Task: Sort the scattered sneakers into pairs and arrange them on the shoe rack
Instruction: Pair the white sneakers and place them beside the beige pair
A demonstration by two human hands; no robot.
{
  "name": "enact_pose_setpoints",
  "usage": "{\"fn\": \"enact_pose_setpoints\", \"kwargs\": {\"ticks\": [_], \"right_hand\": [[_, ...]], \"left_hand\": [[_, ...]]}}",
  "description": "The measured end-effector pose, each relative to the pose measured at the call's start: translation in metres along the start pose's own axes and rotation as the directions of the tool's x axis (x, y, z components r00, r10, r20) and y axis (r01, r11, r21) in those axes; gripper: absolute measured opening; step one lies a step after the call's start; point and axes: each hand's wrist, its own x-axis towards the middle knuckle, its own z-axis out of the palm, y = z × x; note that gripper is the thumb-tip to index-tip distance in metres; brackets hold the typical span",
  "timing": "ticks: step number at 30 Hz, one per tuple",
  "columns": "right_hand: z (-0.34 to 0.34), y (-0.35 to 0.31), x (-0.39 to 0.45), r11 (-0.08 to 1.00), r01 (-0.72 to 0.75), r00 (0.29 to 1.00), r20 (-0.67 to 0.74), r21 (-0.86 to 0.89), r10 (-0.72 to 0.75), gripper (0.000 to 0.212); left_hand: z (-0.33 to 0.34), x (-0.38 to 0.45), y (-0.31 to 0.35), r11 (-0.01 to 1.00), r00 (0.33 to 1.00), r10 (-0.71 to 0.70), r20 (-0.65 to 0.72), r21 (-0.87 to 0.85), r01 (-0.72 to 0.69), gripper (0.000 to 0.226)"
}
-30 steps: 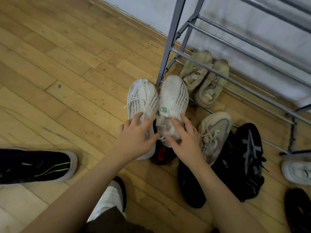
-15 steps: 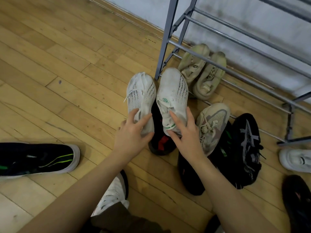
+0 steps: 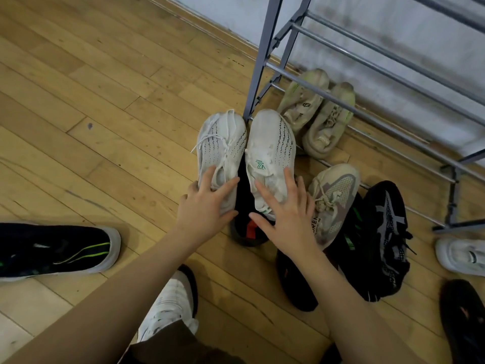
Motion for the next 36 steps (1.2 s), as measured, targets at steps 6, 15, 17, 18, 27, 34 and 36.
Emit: {"fn": "enact_pose_setpoints", "kwargs": {"ticks": [6,15,17,18,27,34,36], "right_hand": [[0.01,-0.001,0.009,0.989,-0.145,0.989,0.006,-0.019,0.145,0.056],[0.011,0.002,0.011,0.974,-0.082,0.98,-0.162,0.21,0.118,0.051],[0.004,-0.001,0.009,0.959,-0.081,0.967,-0.212,0.273,0.142,0.046],[0.0,-0.003,0.006,0.949,-0.084,0.959,-0.234,0.303,0.159,0.045],[-0.04,-0.004,-0.03,0.842,-0.149,0.859,-0.354,0.518,0.37,0.042],[-0.063,0.035,-0.068,0.795,-0.252,0.794,-0.352,0.551,0.496,0.037],[-0.066,0.047,-0.072,0.792,-0.278,0.768,-0.369,0.544,0.523,0.037]], "left_hand": [[-0.002,0.0,-0.006,0.991,0.997,0.031,-0.066,-0.131,-0.04,0.063],[-0.013,-0.01,0.0,0.954,0.983,-0.021,-0.183,-0.299,-0.035,0.047],[-0.019,-0.014,0.003,0.949,0.977,-0.01,-0.213,-0.309,-0.057,0.049],[-0.022,-0.016,0.004,0.948,0.974,0.0,-0.227,-0.309,-0.072,0.049],[-0.051,-0.02,0.032,0.918,0.939,0.197,-0.282,-0.284,-0.277,0.047],[-0.047,-0.006,0.091,0.89,0.91,0.352,-0.217,-0.223,-0.398,0.05],[-0.044,0.001,0.108,0.883,0.899,0.395,-0.19,-0.19,-0.429,0.05]]}}
